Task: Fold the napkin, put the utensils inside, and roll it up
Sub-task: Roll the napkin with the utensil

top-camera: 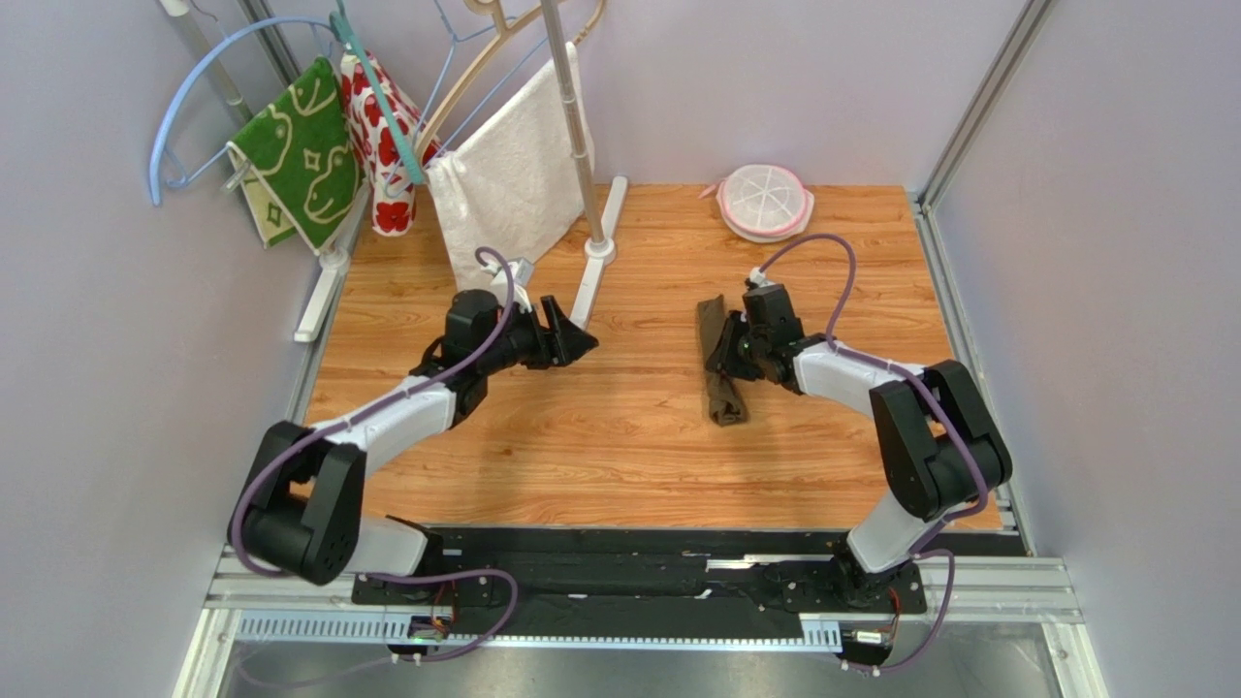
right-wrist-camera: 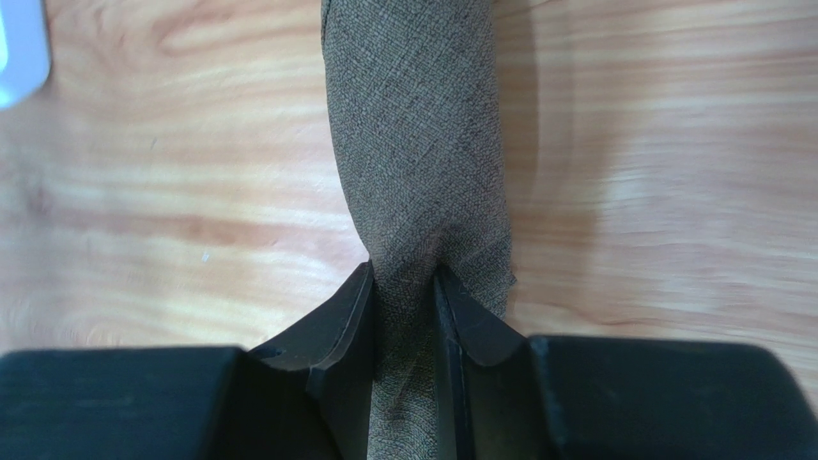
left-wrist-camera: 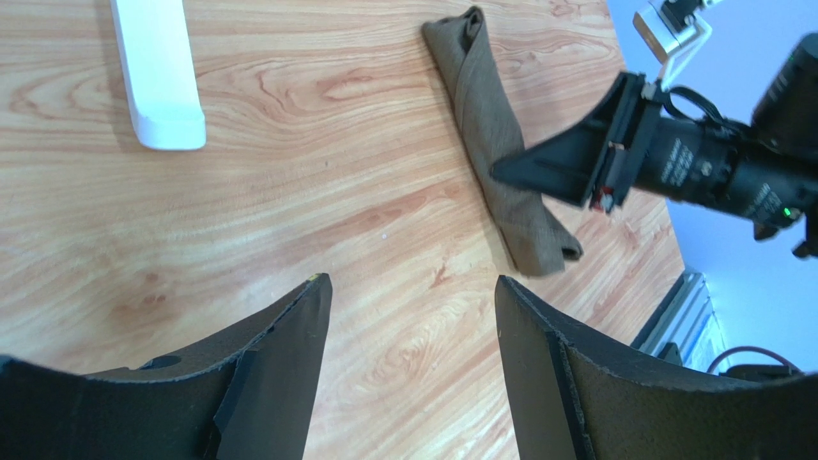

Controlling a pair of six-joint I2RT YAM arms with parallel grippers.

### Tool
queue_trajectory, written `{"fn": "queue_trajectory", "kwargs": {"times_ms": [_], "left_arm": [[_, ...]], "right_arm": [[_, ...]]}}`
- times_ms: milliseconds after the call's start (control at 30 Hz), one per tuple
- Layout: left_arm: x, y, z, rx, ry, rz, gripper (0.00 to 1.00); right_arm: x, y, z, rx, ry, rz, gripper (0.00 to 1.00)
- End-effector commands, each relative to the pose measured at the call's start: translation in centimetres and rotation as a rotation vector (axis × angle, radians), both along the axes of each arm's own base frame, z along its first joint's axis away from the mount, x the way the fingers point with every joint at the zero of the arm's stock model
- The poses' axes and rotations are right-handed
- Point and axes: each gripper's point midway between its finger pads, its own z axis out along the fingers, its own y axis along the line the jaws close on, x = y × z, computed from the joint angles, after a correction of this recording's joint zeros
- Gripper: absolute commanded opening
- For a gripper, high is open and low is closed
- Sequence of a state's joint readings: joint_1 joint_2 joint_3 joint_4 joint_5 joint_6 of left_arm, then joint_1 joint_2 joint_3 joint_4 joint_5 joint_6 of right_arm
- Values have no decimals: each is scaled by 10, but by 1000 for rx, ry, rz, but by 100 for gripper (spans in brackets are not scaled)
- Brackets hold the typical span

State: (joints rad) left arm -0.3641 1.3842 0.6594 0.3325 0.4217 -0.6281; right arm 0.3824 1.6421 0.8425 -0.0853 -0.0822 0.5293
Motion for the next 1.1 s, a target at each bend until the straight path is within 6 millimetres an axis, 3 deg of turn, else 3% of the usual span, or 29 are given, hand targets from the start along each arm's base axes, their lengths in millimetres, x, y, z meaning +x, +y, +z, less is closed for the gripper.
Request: {"fn": "queue_trajectory", "kwargs": {"times_ms": [0,100,200,300,367,433,467,600,767,800,867,900,1067], "left_arm": [[-16,14,1,49,2,28,72],[-22,23,10,78,-5,53,72],[-29,31,20,92,-8,79,72],[-35,37,33,109,-5,100,73],[-41,42,36,128,0,103,73],[-42,45,45,134,-20,114,74],[-44,47,44,142,-13,115,74],[-48,51,52,167,-20,111,75],[-56,56,65,175,-19,116,75],[-56,58,77,172,-50,123,75],[-60,66,83,193,-52,143,76],[-61,73,98,186,-85,164,77],[-70,99,125,153,-113,201,79]], "right_arm": [[-12,-59,-37,-178,109,-162,24],[-8,-73,-34,-226,98,-198,26],[-3,-73,-26,-230,68,-185,32],[0,-60,-6,-167,8,-119,46],[3,-49,17,-123,-60,-64,53],[-2,-40,33,-84,-86,-3,55],[-2,-37,51,-71,-129,8,56],[-10,-36,80,-101,-183,34,60],[-25,-52,99,-156,-232,-31,61],[-29,-56,111,-149,-270,-45,60],[-33,-67,121,-176,-306,-75,61],[-36,-71,133,-174,-343,-85,62],[-46,-96,159,-163,-398,-151,64]]}}
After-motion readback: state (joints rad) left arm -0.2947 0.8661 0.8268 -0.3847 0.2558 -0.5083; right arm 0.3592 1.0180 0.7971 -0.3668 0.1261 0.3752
